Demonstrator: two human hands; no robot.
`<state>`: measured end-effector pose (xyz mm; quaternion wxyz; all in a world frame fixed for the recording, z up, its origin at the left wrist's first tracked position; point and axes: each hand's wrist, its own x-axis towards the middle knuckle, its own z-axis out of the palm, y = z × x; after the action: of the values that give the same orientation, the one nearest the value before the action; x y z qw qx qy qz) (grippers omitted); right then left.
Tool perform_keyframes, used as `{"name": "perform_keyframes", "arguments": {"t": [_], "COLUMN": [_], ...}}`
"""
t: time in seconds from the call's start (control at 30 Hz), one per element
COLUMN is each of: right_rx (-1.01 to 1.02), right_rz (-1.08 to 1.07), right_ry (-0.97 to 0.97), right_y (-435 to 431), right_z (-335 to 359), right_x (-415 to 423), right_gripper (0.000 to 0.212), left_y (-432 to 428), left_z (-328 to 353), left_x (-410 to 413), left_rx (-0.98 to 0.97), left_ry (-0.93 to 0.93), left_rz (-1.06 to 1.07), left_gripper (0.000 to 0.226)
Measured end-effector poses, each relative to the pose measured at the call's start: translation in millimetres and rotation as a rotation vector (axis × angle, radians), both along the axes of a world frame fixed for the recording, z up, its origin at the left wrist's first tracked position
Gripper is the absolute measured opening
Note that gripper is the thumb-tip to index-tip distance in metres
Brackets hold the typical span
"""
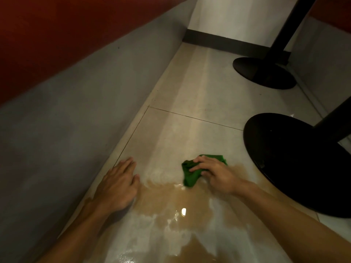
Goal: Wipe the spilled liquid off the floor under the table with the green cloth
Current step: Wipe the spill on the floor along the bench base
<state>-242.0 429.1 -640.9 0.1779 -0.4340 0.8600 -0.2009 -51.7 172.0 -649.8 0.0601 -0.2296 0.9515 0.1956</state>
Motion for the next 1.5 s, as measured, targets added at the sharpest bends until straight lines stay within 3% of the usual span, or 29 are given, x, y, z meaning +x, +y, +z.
{"name": "perform_keyframes", "arguments": {"t": [0.27, 0.47, 0.63, 0.87, 0.97, 1.17, 1.3, 1.5], "right_rx": [0.015, -0.047, -0.018, 0.132, 0.142, 0.076, 0.081, 0.069], "right_rz": [-0.245, -0.024, 0.027, -0.205, -0.212, -0.354, -0.364, -0.603], "right_ry": [0.033, 0.045, 0.005, 0.002, 0.037, 0.062, 0.081, 0.121], "right_y": [-8, -47, -2, 77, 64, 27, 37, 62], "right_z": [6, 1, 3, 12, 10, 8, 5, -6], "right_x": [-30, 13, -3, -60, -68, -79, -74, -24], "right_gripper": [0.031, 0.032, 0.033, 0.032, 0.035, 0.037, 0.036, 0.040], "left_y": [2, 3, 2, 17, 28, 35, 32, 31], "left_z": [3, 3, 1, 12, 17, -6, -1, -1], "left_x": [0, 1, 3, -13, -45, -77, -75, -75], "left_rx": [-0.006, 0.003, 0.016, -0.103, -0.094, -0.104, -0.072, -0.044], "left_ry": [-0.033, -0.005, 0.025, 0.008, 0.110, 0.005, 0.053, 0.051], "left_rz": [0.005, 0.024, 0.030, 0.043, -0.039, -0.128, -0.124, -0.119], "left_gripper": [0.058, 0.056, 0.055, 0.052, 0.052, 0.058, 0.054, 0.054]}}
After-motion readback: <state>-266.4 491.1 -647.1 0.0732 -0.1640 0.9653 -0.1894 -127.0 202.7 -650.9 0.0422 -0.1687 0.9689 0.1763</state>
